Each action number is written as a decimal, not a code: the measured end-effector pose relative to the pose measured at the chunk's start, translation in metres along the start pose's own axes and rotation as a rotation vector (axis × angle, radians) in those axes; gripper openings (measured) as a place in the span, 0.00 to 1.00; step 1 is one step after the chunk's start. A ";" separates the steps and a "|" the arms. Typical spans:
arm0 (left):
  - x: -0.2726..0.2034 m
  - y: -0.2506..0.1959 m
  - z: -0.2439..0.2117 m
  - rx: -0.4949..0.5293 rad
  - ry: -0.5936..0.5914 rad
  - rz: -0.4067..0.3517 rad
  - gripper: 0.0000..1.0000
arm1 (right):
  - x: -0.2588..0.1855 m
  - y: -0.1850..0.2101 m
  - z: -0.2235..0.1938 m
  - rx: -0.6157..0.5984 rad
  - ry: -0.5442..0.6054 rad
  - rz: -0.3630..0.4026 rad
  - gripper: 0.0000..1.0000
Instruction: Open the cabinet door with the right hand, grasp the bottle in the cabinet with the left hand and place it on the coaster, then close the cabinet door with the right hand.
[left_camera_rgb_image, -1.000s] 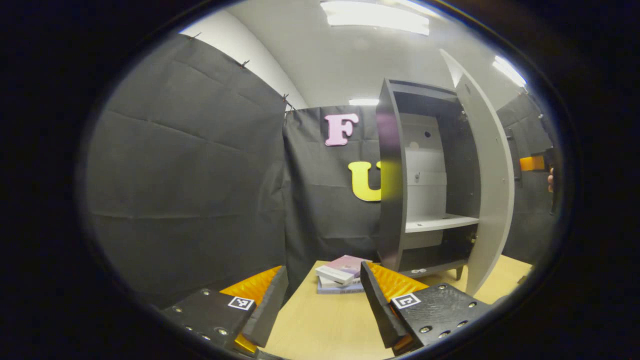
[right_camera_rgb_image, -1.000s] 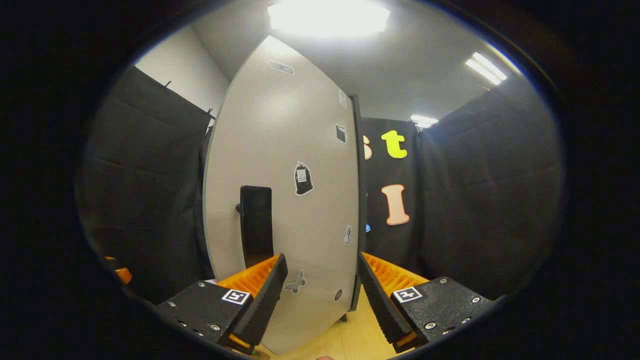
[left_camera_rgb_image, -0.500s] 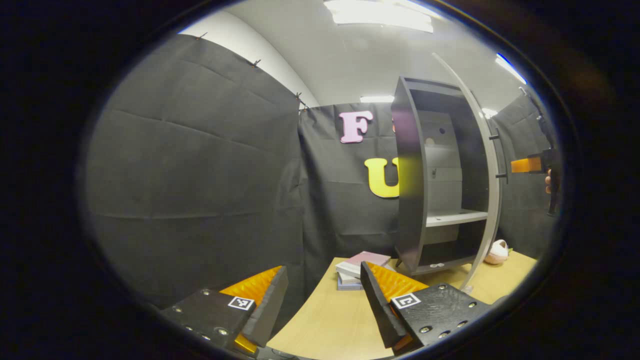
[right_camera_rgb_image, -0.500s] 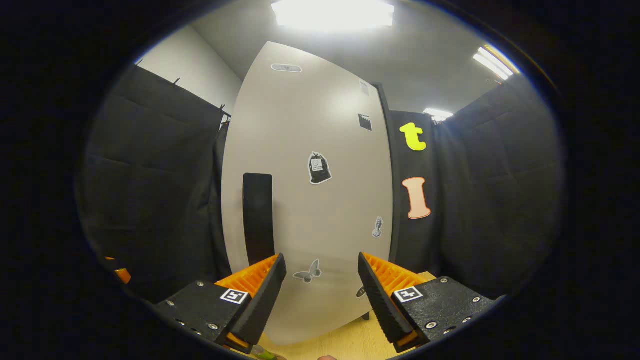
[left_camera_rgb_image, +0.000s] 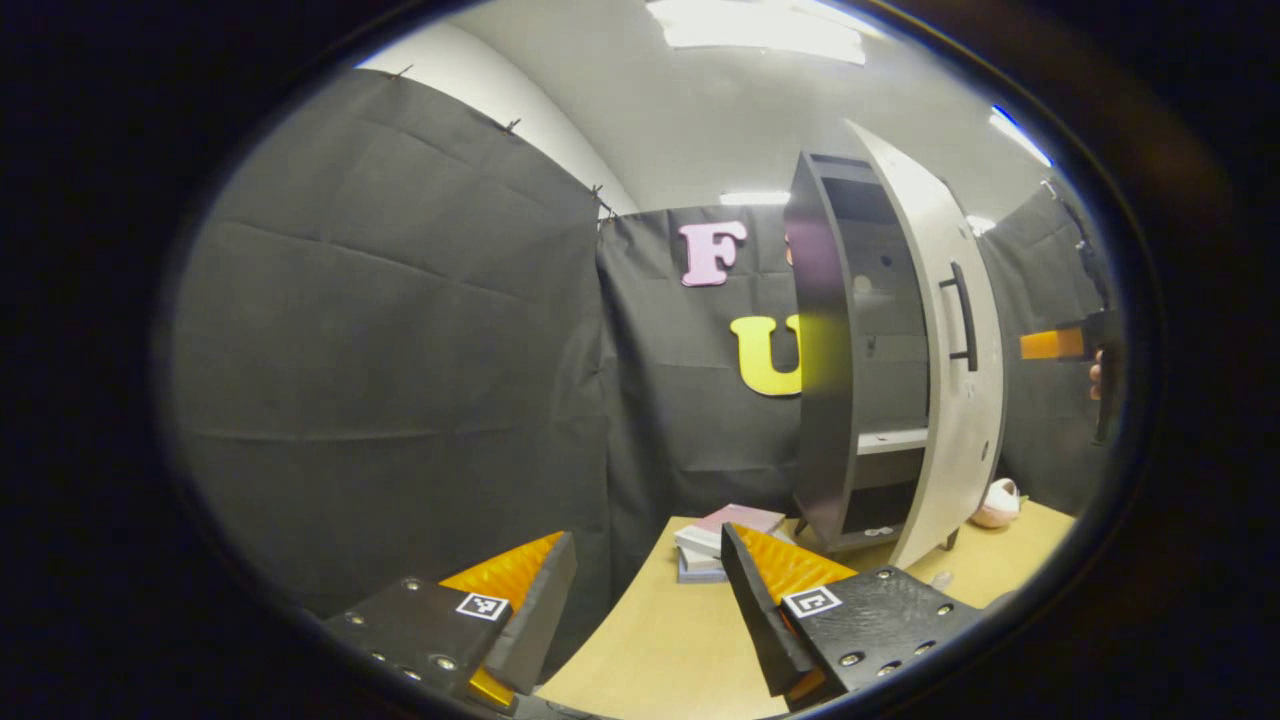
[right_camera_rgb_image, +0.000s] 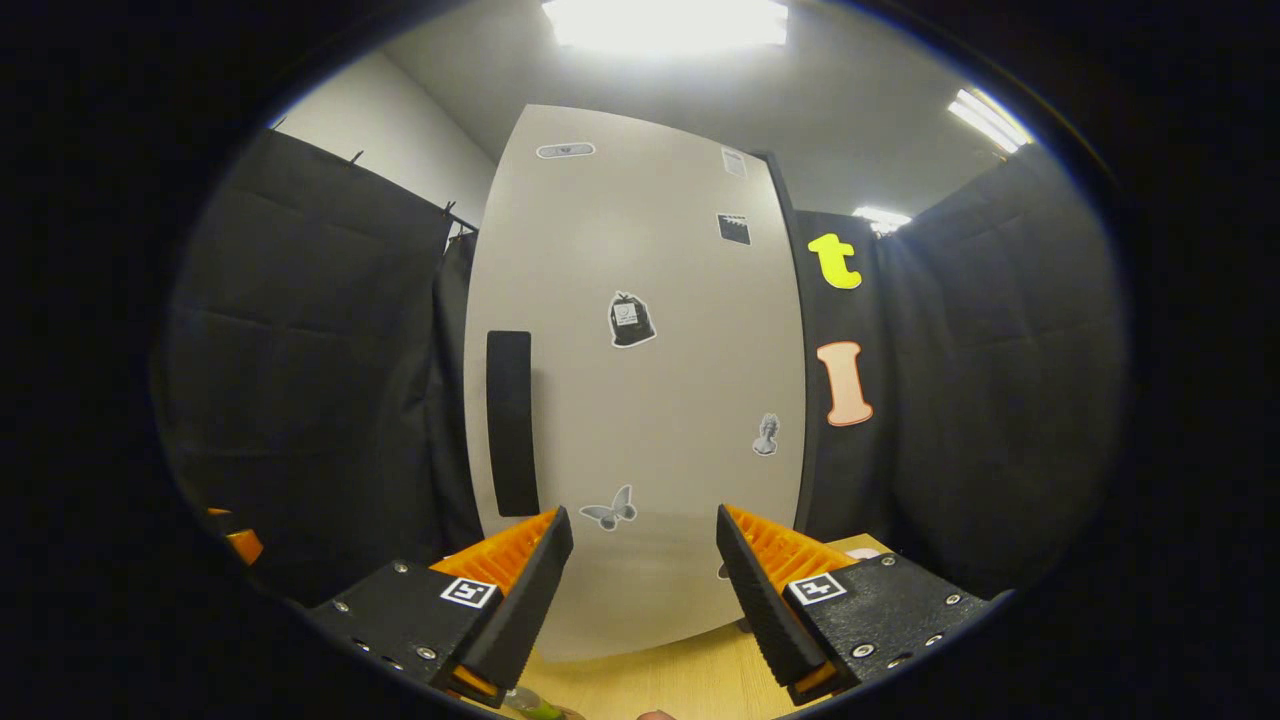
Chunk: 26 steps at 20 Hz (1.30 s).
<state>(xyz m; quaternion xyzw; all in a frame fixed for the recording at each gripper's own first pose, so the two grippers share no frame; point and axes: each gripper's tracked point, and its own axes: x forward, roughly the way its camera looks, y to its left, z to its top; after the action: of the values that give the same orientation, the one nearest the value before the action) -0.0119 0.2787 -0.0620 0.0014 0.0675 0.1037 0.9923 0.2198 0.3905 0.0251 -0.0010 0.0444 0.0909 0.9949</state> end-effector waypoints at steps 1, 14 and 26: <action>0.002 -0.004 -0.001 -0.003 0.003 -0.008 0.83 | -0.002 0.000 0.000 0.000 0.003 -0.004 0.90; 0.005 -0.138 0.039 -0.014 -0.016 -0.150 0.88 | -0.049 -0.053 0.000 0.012 -0.034 0.033 0.90; -0.028 -0.259 0.072 0.005 -0.037 -0.222 0.88 | -0.093 -0.147 -0.005 0.011 -0.028 0.001 0.90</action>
<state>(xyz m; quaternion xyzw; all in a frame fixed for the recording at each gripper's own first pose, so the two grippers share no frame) 0.0235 0.0200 0.0089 -0.0015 0.0493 -0.0069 0.9988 0.1545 0.2294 0.0277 0.0056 0.0309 0.0913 0.9953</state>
